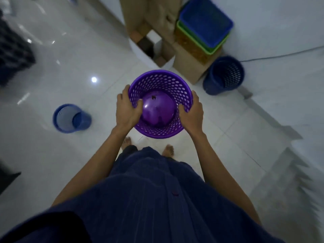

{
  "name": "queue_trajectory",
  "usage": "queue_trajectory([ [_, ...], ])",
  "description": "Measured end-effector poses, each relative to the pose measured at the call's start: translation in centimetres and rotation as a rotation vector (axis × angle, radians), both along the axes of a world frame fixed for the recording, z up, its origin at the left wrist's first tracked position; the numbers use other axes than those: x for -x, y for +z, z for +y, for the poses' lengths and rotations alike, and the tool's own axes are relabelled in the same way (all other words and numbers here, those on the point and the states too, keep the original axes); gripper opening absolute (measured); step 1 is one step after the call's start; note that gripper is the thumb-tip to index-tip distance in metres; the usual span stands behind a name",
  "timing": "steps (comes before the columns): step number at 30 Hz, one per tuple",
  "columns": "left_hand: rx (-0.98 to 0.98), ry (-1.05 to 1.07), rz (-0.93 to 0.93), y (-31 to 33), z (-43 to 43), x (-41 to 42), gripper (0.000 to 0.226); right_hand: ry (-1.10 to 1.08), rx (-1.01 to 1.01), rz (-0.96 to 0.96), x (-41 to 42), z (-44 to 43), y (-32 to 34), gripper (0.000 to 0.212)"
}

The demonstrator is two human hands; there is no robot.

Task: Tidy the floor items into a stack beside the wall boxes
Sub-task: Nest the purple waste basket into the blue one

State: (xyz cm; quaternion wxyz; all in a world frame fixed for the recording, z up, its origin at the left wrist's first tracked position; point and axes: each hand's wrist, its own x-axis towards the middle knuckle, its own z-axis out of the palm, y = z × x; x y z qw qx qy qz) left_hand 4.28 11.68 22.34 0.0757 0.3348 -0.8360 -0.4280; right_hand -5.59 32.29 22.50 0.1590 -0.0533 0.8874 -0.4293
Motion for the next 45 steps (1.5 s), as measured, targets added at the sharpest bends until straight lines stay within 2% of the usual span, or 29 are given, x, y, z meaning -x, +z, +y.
queue_trajectory([
  [6,-0.007,-0.251,0.057,0.1,9.2,13.7,0.056,-0.259,-0.008,0.022,8.8,10.9,0.2,0.065],
  [12,-0.060,-0.388,0.004,-2.2,15.5,28.4,0.060,-0.424,-0.001,-0.024,19.4,17.7,-1.2,0.064],
  [20,-0.153,-0.517,-0.091,-11.6,20.4,48.6,0.065,-0.585,-0.019,-0.092,37.9,22.0,-10.3,0.069],
  [28,-0.261,-0.276,-0.079,-23.8,25.1,60.0,0.057,-0.516,-0.083,-0.021,51.0,25.7,-22.8,0.071],
  [34,-0.168,-0.173,-0.021,-33.4,28.7,64.4,0.061,-0.459,-0.130,0.004,56.1,27.8,-32.1,0.080],
  [38,-0.046,-0.126,0.006,-37.6,29.8,67.9,0.063,-0.387,-0.141,0.067,59.2,28.6,-36.0,0.081],
  [42,-0.059,-0.115,0.051,-40.0,29.7,71.6,0.055,-0.427,-0.142,0.097,62.6,29.2,-38.9,0.080],
  [45,-0.030,-0.123,0.057,-41.0,30.1,72.8,0.057,-0.447,-0.153,0.096,63.5,29.3,-40.6,0.076],
])
